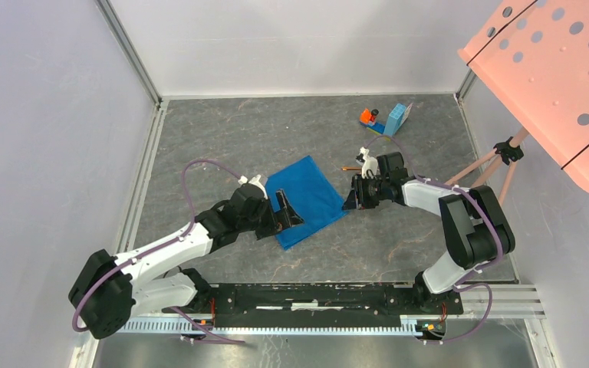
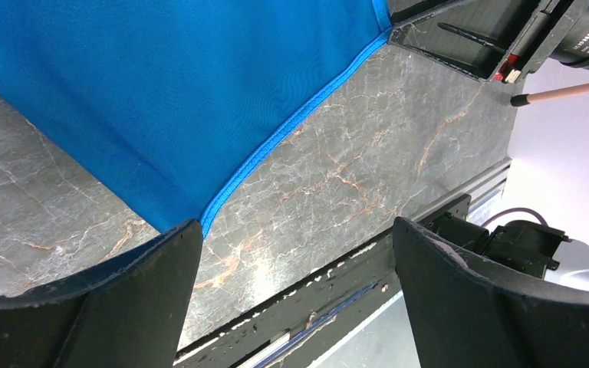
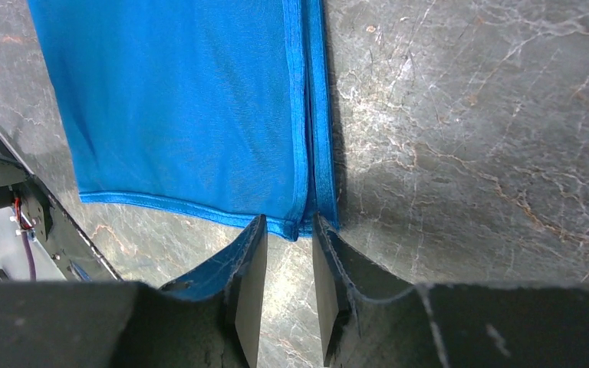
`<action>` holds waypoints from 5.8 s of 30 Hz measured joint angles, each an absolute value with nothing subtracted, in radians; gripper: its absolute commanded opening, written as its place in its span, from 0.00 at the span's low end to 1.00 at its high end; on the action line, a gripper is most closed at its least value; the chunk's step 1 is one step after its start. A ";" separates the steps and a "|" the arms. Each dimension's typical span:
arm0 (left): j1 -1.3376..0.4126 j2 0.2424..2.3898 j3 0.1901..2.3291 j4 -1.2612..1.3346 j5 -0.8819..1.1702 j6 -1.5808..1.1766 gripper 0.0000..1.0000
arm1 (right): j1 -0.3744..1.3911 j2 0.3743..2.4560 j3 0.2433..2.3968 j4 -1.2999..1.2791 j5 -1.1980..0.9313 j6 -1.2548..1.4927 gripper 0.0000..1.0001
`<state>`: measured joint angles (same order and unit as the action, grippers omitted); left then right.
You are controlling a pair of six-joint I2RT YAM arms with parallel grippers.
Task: Fold the napkin into a case and place the utensils inside
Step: Pick up the top corner of the square-folded napkin from the folded napkin, then fold the top corner of the square-folded napkin into a folded napkin, then smooth out the upper triangle-folded napkin at the center of the board.
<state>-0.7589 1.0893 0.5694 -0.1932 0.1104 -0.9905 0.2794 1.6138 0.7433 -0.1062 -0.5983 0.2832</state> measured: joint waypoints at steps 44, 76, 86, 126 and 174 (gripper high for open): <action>-0.666 1.011 0.515 -0.258 0.070 -1.010 0.96 | 0.379 1.625 0.765 -0.040 -0.629 0.353 0.00; -0.499 0.732 0.518 -0.624 -0.128 -1.066 0.97 | 0.703 2.288 1.412 0.440 -0.697 0.781 0.01; -0.498 0.710 0.539 -0.657 -0.148 -1.066 0.98 | 0.710 2.332 1.468 0.427 -0.696 0.781 0.11; -0.281 1.667 0.913 -0.150 0.181 -0.881 0.10 | 0.703 1.837 0.848 0.483 -0.839 0.655 0.57; -0.222 1.701 0.843 -0.068 0.154 -0.844 0.02 | 0.849 1.939 0.918 0.347 -0.802 0.558 0.56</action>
